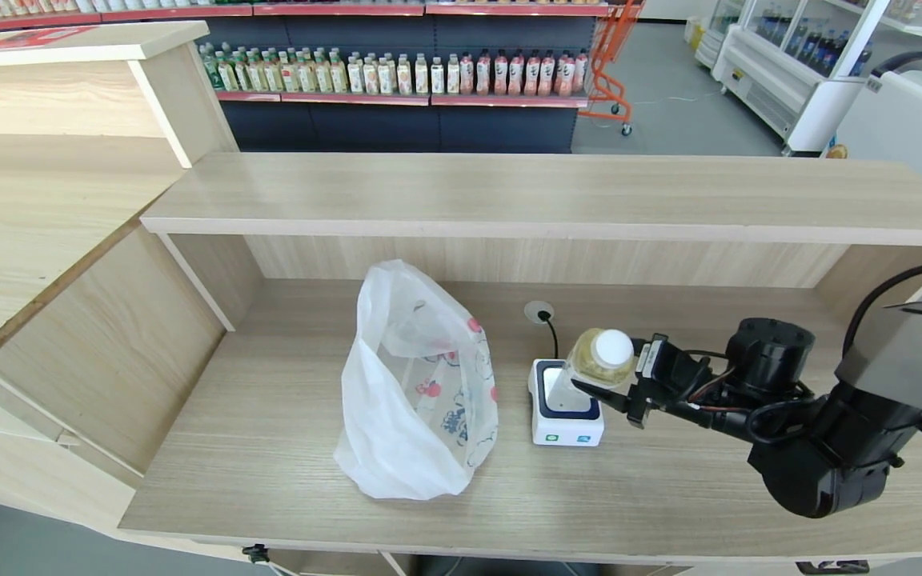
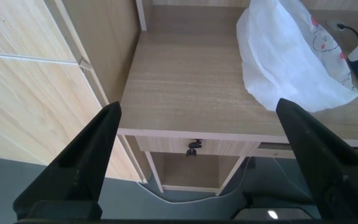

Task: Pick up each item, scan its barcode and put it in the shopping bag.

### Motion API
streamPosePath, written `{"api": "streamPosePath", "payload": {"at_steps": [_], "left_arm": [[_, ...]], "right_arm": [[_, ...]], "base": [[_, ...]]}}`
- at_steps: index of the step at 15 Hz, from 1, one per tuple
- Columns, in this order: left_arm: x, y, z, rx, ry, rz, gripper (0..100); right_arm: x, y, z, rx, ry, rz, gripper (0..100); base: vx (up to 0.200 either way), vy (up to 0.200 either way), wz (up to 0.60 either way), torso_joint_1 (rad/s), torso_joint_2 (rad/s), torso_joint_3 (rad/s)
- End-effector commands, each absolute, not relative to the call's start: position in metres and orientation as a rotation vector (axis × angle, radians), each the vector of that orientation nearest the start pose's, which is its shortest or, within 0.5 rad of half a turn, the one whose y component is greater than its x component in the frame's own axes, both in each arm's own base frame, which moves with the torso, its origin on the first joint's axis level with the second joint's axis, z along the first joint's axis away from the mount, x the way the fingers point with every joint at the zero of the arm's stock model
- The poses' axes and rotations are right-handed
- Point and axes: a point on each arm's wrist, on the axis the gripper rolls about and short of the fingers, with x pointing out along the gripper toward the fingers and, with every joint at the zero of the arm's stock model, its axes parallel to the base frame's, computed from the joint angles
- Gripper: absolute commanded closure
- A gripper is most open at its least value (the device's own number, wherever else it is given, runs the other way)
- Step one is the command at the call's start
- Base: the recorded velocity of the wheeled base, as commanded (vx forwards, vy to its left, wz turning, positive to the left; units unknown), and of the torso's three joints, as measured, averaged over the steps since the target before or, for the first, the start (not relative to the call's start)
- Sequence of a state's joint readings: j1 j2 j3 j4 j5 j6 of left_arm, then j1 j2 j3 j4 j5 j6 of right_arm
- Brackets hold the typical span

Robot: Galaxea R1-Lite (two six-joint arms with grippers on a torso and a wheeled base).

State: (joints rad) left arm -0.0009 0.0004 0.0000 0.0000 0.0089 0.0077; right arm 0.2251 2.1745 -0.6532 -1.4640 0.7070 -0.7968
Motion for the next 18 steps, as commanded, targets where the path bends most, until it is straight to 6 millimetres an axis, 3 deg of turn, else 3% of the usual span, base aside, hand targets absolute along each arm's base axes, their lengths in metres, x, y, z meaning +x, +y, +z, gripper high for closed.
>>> {"api": "streamPosePath", "payload": {"at_steps": [1, 12, 14, 18], "left_arm": [[-0.023, 0.0, 0.075, 0.008, 0.0, 0.009, 0], [-0.023, 0.0, 0.075, 0.008, 0.0, 0.008, 0], [-0.023, 0.0, 0.075, 0.008, 0.0, 0.009, 0], [-0.023, 0.0, 0.075, 0.008, 0.0, 0.008, 0]], "right_arm": [[0.343, 0.094, 0.061, -0.718, -0.301, 0.911, 100], [0.35, 0.096, 0.059, -0.712, -0.325, 0.895, 100], [0.344, 0.095, 0.085, -0.634, -0.338, 0.871, 100], [0.302, 0.091, 0.147, -0.23, -0.218, 0.695, 100]], "base": [[0.0, 0.0, 0.0, 0.0, 0.0, 0.0], [0.0, 0.0, 0.0, 0.0, 0.0, 0.0], [0.0, 0.0, 0.0, 0.0, 0.0, 0.0], [0.0, 0.0, 0.0, 0.0, 0.0, 0.0]]}}
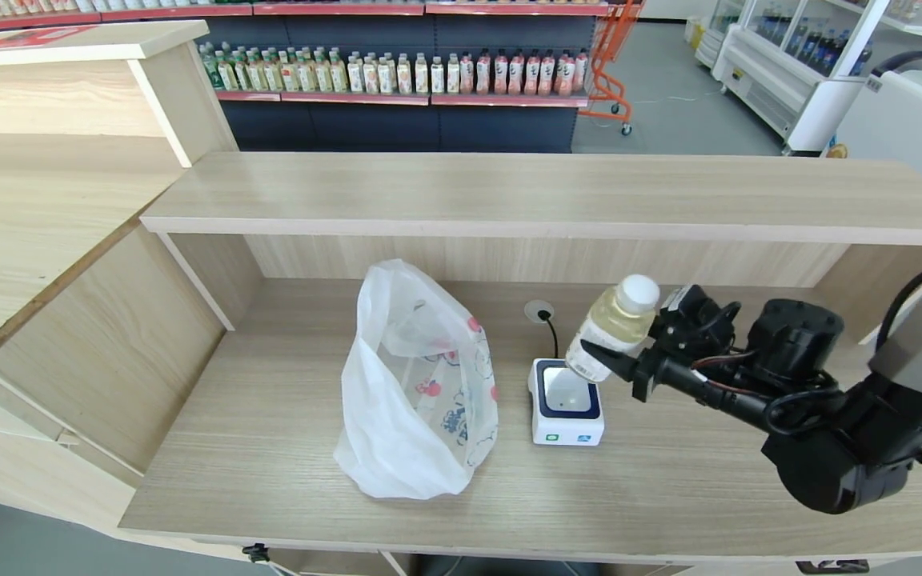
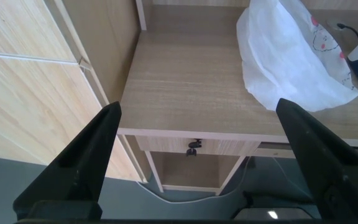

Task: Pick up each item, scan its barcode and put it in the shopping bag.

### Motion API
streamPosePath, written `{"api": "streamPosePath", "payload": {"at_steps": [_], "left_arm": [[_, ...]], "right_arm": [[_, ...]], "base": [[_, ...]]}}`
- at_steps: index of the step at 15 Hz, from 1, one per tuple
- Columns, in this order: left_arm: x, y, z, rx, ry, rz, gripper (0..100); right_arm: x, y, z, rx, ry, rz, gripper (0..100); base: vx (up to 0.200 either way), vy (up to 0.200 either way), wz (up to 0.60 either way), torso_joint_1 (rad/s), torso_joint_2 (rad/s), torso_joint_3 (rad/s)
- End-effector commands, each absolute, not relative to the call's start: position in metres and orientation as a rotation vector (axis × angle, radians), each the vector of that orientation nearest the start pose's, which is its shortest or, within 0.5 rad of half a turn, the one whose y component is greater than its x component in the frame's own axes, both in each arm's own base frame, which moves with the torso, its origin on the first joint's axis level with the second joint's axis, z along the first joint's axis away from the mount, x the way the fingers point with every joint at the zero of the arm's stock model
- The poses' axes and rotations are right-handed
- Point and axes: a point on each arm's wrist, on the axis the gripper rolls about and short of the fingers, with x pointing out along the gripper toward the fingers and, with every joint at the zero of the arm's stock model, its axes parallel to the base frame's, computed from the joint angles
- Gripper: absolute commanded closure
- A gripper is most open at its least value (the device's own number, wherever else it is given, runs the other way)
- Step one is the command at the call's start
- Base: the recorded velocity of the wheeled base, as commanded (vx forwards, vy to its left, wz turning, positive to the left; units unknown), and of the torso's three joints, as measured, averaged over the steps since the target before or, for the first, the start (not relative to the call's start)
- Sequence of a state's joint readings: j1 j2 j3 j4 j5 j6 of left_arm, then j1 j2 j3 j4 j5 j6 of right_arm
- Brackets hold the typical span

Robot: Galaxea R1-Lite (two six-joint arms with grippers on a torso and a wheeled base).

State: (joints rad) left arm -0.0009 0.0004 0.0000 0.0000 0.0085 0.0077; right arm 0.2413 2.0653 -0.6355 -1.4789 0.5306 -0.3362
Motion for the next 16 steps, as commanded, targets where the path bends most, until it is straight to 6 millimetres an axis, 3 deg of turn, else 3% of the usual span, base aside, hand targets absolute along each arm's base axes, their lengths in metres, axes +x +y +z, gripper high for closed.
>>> {"api": "streamPosePath", "payload": {"at_steps": [1, 7, 16], "left_arm": [[-0.023, 0.0, 0.075, 0.008, 0.0, 0.008, 0], [-0.023, 0.0, 0.075, 0.008, 0.0, 0.008, 0], [-0.023, 0.0, 0.075, 0.009, 0.0, 0.009, 0]], "right_arm": [[0.297, 0.089, 0.155, -0.188, -0.182, 0.678, 100], [0.265, 0.09, 0.177, 0.113, 0.049, 0.646, 100], [0.255, 0.087, 0.18, 0.209, 0.132, 0.638, 100]], "base": [[0.0, 0.0, 0.0, 0.0, 0.0, 0.0], [0.0, 0.0, 0.0, 0.0, 0.0, 0.0], [0.0, 0.0, 0.0, 0.0, 0.0, 0.0]]}}
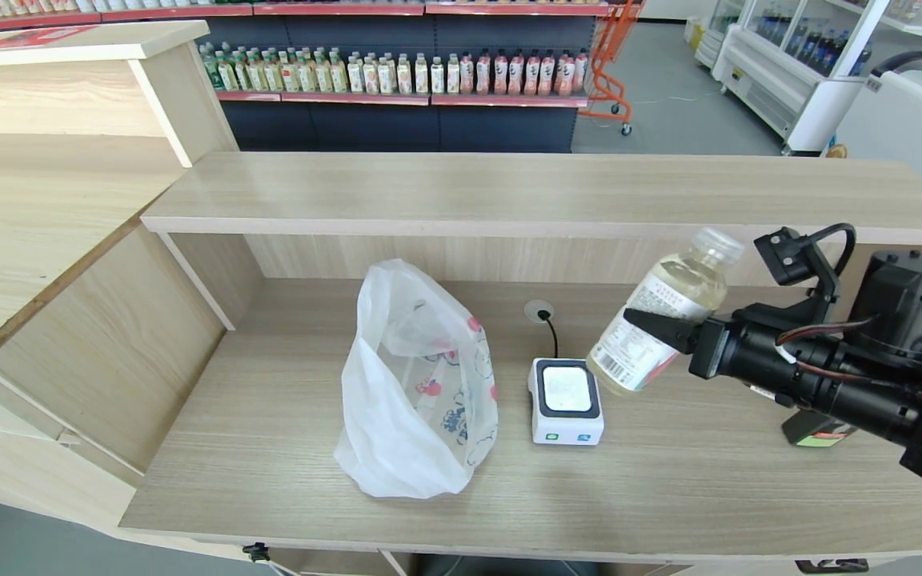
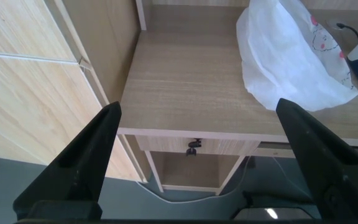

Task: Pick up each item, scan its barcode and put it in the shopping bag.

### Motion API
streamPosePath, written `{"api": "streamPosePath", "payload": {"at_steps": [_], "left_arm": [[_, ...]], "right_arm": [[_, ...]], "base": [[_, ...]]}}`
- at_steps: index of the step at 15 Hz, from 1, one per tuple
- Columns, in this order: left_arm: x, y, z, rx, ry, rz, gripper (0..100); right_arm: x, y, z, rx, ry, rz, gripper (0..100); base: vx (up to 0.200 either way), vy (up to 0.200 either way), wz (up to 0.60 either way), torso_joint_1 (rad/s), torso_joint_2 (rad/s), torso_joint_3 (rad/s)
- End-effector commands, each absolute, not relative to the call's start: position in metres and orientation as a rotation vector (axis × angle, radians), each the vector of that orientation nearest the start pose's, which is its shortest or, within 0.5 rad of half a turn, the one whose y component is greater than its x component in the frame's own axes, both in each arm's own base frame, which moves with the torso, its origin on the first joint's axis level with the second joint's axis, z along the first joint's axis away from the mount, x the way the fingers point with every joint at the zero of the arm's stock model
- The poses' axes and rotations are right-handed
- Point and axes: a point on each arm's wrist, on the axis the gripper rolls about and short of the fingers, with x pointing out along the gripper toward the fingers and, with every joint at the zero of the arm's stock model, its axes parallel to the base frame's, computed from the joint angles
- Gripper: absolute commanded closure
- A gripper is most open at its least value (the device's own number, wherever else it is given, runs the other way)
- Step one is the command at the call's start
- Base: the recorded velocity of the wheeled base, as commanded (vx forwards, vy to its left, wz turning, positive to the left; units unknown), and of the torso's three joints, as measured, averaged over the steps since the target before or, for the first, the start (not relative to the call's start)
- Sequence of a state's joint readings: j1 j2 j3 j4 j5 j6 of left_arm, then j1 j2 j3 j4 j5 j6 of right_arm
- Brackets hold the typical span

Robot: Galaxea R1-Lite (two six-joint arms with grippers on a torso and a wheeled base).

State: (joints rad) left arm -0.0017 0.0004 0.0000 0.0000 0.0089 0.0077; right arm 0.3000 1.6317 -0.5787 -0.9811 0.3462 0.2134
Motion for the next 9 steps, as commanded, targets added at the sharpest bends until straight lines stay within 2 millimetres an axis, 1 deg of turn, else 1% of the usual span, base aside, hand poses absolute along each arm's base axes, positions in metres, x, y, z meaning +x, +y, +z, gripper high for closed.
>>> {"api": "streamPosePath", "payload": {"at_steps": [1, 3, 4, 6, 9], "left_arm": [[-0.023, 0.0, 0.075, 0.006, 0.0, 0.008, 0], [-0.023, 0.0, 0.075, 0.008, 0.0, 0.008, 0], [-0.023, 0.0, 0.075, 0.011, 0.0, 0.008, 0], [-0.023, 0.0, 0.075, 0.008, 0.0, 0.008, 0], [-0.023, 0.0, 0.075, 0.008, 0.0, 0.008, 0]], "right_arm": [[0.254, 0.087, 0.181, 0.222, 0.142, 0.636, 100], [0.251, 0.087, 0.183, 0.27, 0.189, 0.632, 100], [0.248, 0.09, 0.184, 0.313, 0.22, 0.636, 100], [0.244, 0.1, 0.182, 0.385, 0.278, 0.577, 100], [0.256, 0.118, 0.171, 0.379, 0.321, 0.587, 100]], "base": [[0.0, 0.2, 0.0, 0.007, 0.0, 0.002], [0.0, 0.2, 0.0, -0.015, 0.0, 0.002], [0.0, 0.2, 0.0, 0.007, 0.0, 0.007], [0.0, 0.0, 0.0, 0.0, 0.0, 0.0], [0.0, 0.0, 0.0, 0.0, 0.0, 0.0]]}}
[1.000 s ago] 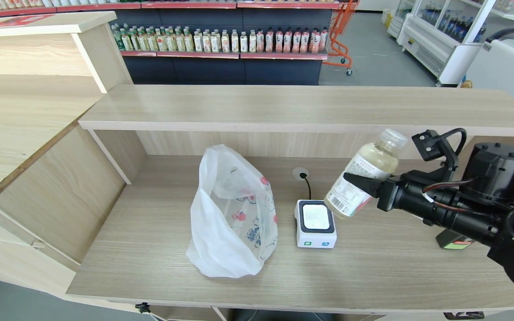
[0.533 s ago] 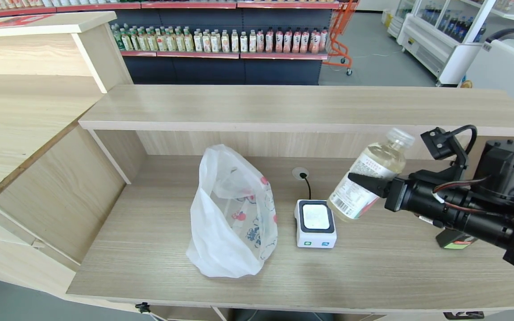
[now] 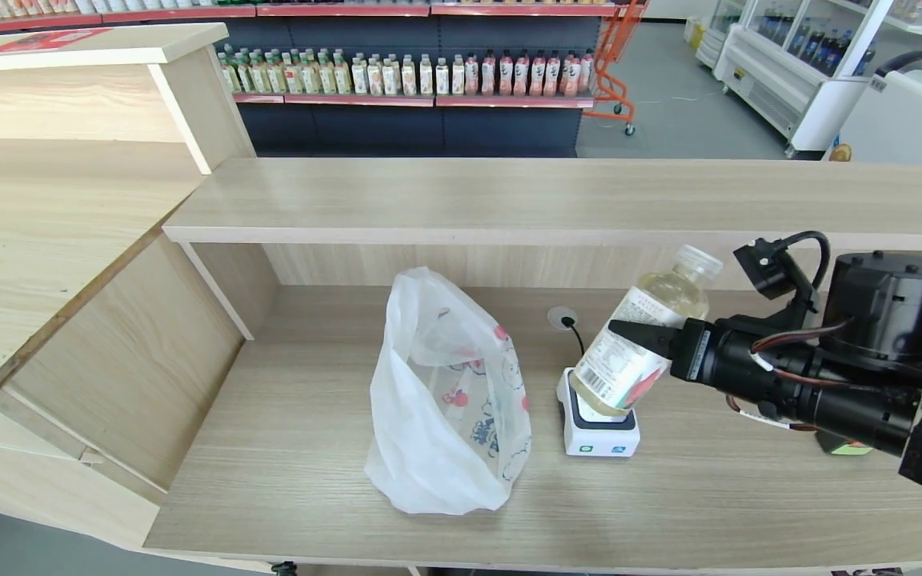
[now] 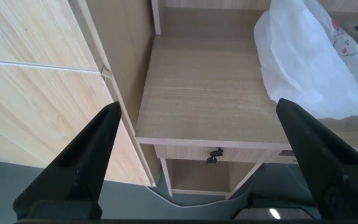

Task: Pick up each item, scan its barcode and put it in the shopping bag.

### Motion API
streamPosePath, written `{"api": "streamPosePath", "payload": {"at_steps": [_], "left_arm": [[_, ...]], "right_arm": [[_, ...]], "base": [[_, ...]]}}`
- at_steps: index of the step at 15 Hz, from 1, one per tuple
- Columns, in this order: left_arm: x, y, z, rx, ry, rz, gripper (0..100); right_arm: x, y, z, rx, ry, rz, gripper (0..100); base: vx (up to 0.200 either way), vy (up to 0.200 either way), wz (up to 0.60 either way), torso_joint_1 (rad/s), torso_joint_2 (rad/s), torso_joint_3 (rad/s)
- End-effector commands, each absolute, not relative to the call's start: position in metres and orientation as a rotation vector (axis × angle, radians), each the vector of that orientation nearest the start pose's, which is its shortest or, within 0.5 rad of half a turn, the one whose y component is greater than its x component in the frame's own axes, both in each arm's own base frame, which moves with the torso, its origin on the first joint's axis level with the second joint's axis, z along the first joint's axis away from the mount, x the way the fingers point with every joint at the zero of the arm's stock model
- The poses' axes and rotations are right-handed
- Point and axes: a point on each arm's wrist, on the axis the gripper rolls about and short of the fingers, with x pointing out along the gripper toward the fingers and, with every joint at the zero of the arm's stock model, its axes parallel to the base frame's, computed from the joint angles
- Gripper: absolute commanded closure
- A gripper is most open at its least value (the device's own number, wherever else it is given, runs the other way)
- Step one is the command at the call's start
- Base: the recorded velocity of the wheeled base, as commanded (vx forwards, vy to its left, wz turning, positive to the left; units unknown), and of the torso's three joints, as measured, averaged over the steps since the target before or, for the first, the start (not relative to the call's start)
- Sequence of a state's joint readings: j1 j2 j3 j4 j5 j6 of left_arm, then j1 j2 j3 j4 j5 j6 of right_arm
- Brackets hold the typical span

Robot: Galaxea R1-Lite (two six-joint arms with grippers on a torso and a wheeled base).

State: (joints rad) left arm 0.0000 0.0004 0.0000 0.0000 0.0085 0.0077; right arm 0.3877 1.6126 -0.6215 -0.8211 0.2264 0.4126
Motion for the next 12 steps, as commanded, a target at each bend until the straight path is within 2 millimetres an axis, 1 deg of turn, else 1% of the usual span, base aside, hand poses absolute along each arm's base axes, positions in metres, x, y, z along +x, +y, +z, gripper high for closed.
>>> {"api": "streamPosePath", "payload": {"at_steps": [1, 3, 6, 9, 10, 12], "left_arm": [[-0.023, 0.0, 0.075, 0.008, 0.0, 0.008, 0], [-0.023, 0.0, 0.075, 0.008, 0.0, 0.008, 0], [-0.023, 0.0, 0.075, 0.008, 0.0, 0.008, 0], [-0.023, 0.0, 0.075, 0.008, 0.0, 0.008, 0], [-0.023, 0.0, 0.075, 0.008, 0.0, 0.008, 0], [-0.023, 0.0, 0.075, 0.008, 0.0, 0.008, 0]], "right_arm": [[0.258, 0.121, 0.167, 0.376, 0.336, 0.591, 100], [0.27, 0.132, 0.153, 0.368, 0.382, 0.598, 100], [0.285, 0.149, 0.124, 0.361, 0.471, 0.603, 100], [0.302, 0.165, 0.106, 0.343, 0.503, 0.606, 100], [0.305, 0.176, 0.102, 0.321, 0.486, 0.637, 100], [0.324, 0.196, 0.093, 0.264, 0.411, 0.684, 100]], "base": [[0.0, 0.0, 0.0, 0.0, 0.0, 0.0], [0.0, 0.0, 0.0, 0.0, 0.0, 0.0], [0.0, 0.0, 0.0, 0.0, 0.0, 0.0], [0.0, 0.0, 0.0, 0.0, 0.0, 0.0], [0.0, 0.0, 0.0, 0.0, 0.0, 0.0], [0.0, 0.0, 0.0, 0.0, 0.0, 0.0]]}}
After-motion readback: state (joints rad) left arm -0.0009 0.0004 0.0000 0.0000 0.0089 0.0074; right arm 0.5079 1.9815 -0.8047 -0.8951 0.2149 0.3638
